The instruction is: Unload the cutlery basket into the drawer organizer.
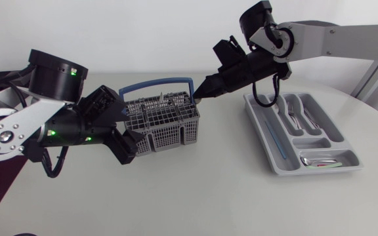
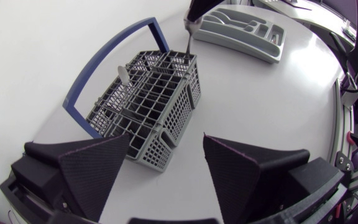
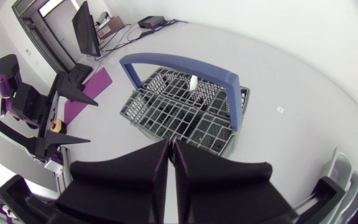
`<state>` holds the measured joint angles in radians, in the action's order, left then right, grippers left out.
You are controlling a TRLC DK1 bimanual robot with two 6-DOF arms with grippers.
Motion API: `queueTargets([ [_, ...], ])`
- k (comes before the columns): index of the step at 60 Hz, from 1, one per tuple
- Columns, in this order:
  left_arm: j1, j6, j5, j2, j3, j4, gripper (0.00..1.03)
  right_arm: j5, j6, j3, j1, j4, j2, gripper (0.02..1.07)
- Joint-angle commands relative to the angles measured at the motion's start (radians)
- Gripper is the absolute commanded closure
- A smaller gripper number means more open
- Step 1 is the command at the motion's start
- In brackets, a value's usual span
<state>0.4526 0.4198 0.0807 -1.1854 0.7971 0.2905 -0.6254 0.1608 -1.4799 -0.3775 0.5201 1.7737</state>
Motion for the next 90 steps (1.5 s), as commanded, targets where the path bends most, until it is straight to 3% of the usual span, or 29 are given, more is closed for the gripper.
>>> queueTargets([
  [1,-0.005,0.008,-0.002,0.024,-0.027,0.010,0.05,0.009,0.005,0.046,-0.008,0.006,-0.053,1.01],
  [31,-0.011,0.011,-0.002,0.061,-0.055,0.016,0.05,-0.025,0.065,0.187,0.109,0.086,-0.324,1.01],
  [43,-0.014,0.013,-0.002,0.073,-0.067,0.021,0.05,-0.097,0.151,0.316,0.290,0.150,-0.436,1.01],
  [54,-0.019,0.013,-0.002,0.076,-0.072,0.021,0.05,-0.099,0.267,0.415,0.500,0.248,-0.500,1.01],
  [66,-0.008,0.008,-0.002,0.073,-0.070,0.021,0.05,-0.020,0.348,0.461,0.664,0.307,-0.533,1.01],
  [77,0.003,0.005,-0.002,0.072,-0.072,0.027,0.05,0.130,0.378,0.520,0.750,0.302,-0.559,1.01],
  [90,0.006,0.005,-0.002,0.072,-0.064,0.038,0.05,0.329,0.356,0.626,0.793,0.149,-0.612,1.01],
])
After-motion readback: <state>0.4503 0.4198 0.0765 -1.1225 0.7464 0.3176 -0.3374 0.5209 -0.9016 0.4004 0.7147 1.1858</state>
